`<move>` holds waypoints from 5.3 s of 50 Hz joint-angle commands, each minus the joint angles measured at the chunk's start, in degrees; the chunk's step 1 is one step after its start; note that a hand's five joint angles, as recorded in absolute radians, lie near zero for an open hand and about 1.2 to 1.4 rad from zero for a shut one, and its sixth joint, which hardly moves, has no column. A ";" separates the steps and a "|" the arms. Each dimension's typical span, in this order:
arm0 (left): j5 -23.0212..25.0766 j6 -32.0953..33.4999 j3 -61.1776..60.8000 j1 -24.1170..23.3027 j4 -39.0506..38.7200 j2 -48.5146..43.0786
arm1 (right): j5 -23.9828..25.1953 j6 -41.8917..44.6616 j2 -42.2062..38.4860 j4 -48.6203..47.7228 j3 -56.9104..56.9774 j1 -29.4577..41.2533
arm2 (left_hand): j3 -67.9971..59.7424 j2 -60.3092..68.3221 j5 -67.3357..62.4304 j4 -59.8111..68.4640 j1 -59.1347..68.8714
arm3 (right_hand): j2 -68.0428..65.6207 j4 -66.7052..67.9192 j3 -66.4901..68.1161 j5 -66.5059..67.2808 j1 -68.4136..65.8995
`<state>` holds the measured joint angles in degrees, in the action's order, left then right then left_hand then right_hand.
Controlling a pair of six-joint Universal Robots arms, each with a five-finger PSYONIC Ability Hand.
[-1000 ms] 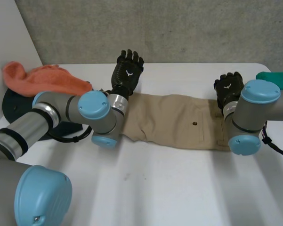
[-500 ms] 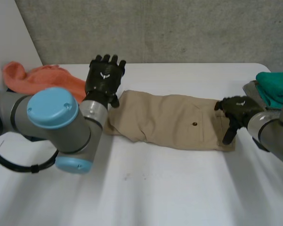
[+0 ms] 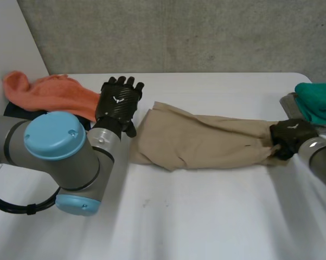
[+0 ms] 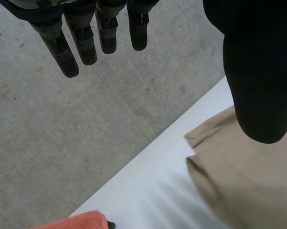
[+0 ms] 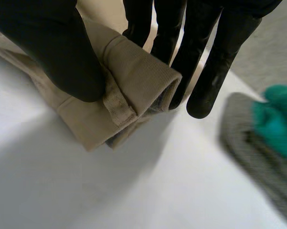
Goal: Fold the laundry.
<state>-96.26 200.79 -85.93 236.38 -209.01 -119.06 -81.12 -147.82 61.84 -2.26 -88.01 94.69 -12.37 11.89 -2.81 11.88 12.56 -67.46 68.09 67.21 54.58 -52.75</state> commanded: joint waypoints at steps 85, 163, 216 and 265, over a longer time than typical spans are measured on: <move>8.01 -7.43 32.24 -5.58 33.58 -6.55 | 3.69 -14.07 0.46 3.06 16.39 15.08 | -0.36 0.85 0.07 0.86 0.18 | 57.46 -58.09 -57.21 -54.58 42.75; 37.20 -9.89 6.30 1.80 32.70 19.39 | 15.63 -12.91 -14.90 -27.70 41.68 -2.99 | -1.04 1.52 -0.60 1.53 0.85 | -12.54 11.91 12.79 15.42 -27.25; 37.20 -9.98 5.07 0.57 32.70 21.06 | 31.20 -15.83 -4.98 -13.41 13.83 -36.77 | -0.87 1.35 -0.43 1.36 0.69 | 57.46 -58.09 -57.21 -54.58 42.75; 25.76 16.13 31.51 34.14 15.21 -22.52 | 10.82 1.82 11.82 -25.18 -20.19 12.45 | -2.87 3.36 -2.44 3.37 2.69 | 57.46 -58.09 -57.21 -54.58 42.75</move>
<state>-77.58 217.99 -63.52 267.70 -193.33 -131.08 -64.95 -151.28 78.43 -32.07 -107.82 106.75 -13.10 12.69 -2.76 12.74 12.54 -12.40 13.35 11.97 3.89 -11.43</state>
